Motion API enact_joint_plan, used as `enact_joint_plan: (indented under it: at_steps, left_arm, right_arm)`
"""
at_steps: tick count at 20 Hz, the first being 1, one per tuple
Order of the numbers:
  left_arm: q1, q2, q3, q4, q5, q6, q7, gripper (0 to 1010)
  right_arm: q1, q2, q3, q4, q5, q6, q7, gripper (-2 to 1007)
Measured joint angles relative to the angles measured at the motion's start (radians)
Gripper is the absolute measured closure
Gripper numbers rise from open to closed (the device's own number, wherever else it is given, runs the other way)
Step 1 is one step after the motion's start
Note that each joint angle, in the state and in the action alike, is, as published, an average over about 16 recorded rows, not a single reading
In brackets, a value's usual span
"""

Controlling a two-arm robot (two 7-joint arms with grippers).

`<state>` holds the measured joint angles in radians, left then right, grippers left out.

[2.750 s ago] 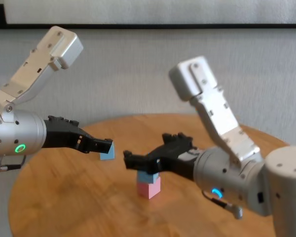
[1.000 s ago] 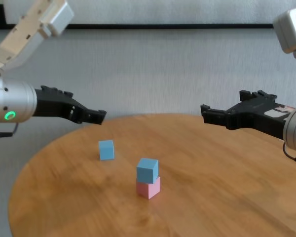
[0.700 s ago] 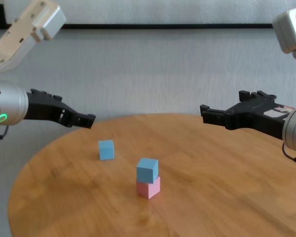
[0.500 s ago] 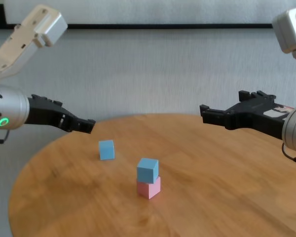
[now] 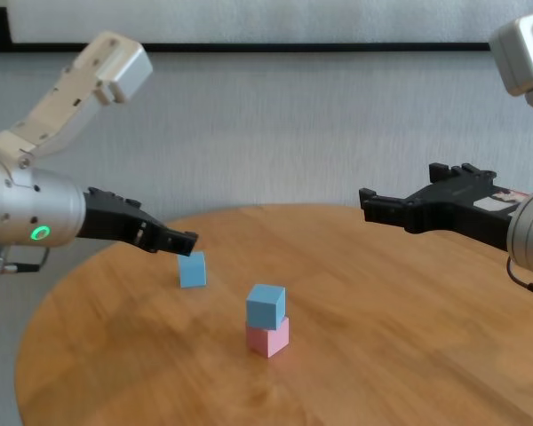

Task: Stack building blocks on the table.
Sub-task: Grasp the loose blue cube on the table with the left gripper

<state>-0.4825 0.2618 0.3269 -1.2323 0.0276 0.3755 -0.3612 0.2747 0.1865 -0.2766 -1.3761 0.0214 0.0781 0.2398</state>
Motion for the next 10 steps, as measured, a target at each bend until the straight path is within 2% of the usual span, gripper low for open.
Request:
enact_joint_plan:
  at_steps: [10]
  left_arm:
    - [-0.019, -0.028, 0.016, 0.073, -0.003, -0.022, -0.001, 10]
  right_arm:
    - [0.001, -0.001, 0.0, 0.001, 0.001, 0.001, 0.0, 0]
